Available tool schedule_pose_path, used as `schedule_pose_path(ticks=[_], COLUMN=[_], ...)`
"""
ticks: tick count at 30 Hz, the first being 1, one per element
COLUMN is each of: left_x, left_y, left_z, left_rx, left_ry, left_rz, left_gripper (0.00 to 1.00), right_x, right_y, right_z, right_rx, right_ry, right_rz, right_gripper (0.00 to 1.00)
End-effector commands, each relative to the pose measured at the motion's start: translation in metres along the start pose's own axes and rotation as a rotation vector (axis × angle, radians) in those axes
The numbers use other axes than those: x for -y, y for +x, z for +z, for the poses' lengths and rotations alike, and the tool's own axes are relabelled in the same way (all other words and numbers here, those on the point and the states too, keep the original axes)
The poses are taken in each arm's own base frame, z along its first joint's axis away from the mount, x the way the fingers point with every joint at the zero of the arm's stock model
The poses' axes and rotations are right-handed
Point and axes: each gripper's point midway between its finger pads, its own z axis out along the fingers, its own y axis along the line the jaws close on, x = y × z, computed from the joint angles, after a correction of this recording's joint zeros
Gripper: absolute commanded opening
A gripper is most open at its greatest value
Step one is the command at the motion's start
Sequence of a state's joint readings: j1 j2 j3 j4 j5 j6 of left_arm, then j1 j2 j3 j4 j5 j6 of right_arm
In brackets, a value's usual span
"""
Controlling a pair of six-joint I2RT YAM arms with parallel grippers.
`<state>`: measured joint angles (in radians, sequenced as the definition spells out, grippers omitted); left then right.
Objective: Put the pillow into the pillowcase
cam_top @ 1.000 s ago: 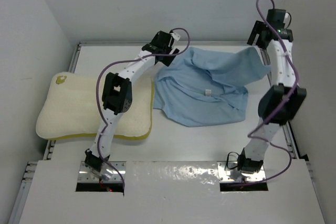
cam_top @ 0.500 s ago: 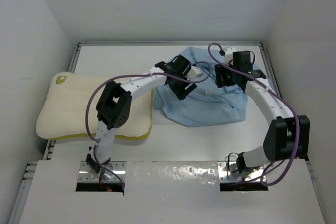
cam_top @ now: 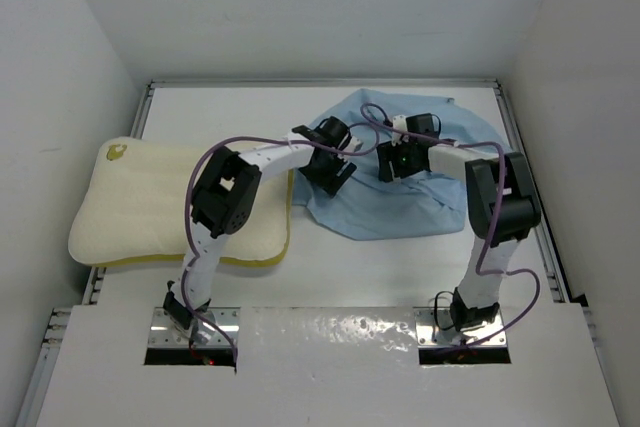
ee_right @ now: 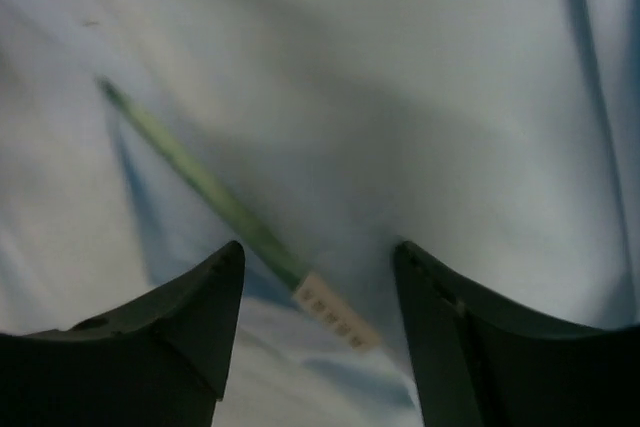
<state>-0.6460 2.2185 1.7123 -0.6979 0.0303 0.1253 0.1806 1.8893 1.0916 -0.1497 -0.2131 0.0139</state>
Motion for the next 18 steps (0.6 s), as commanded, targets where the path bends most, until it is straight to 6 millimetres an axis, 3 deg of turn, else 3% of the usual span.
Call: schedule_pose_path(ticks=[1,2,4,5,6,9,11,12,13,14,15,17,18], left_x=[-0.005,-0.009,-0.015,-0.026,-0.03,-0.057,-0.088,-0.098,-0.117,-0.124,-0.125,-0.12,-0.106], left_y=[0.01,0.012,0.013,0.013,0.011,0.004,-0.007,-0.01,-0.021,-0.027,-0.034,-0.058,-0.069], left_z=[0.012,0.014,0.017,0.017,0.018,0.02,0.016,0.015,0.007,0.003,0.0,-0.021,-0.028], left_rx=[-0.022,-0.029,-0.025,-0.023,-0.016,0.0,0.019,0.022,0.046,0.06,0.077,0.126,0.159], left_ry=[-0.009,-0.023,-0.032,-0.065,-0.077,-0.153,-0.253,-0.288,-0.346,-0.362,-0.349,-0.309,-0.238], left_rz=[-0.021,-0.021,-0.017,-0.021,-0.014,0.001,0.015,0.02,0.029,0.038,0.049,0.112,0.143], left_gripper=[0.67,0.61,0.48,0.23,0.12,0.01,0.0,0.0,0.0,0.01,0.1,0.33,0.52], right_x=[0.015,0.02,0.035,0.04,0.045,0.067,0.084,0.089,0.09,0.09,0.086,0.075,0.069], right_y=[-0.032,-0.037,-0.039,-0.04,-0.041,-0.059,-0.068,-0.082,-0.088,-0.095,-0.105,-0.113,-0.116], right_z=[0.012,0.012,0.012,0.011,0.011,-0.014,-0.039,-0.068,-0.083,-0.097,-0.119,-0.131,-0.135], right_rx=[0.081,0.077,0.08,0.074,0.065,0.1,0.157,0.228,0.269,0.309,0.384,0.431,0.445], right_ry=[0.077,0.099,0.183,0.211,0.23,0.299,0.366,0.397,0.412,0.415,0.408,0.353,0.329], right_rz=[0.046,0.048,0.053,0.068,0.081,0.166,0.238,0.255,0.274,0.282,0.285,0.277,0.287], right_gripper=[0.6,0.54,0.27,0.15,0.0,0.0,0.0,0.0,0.0,0.0,0.0,0.0,0.0])
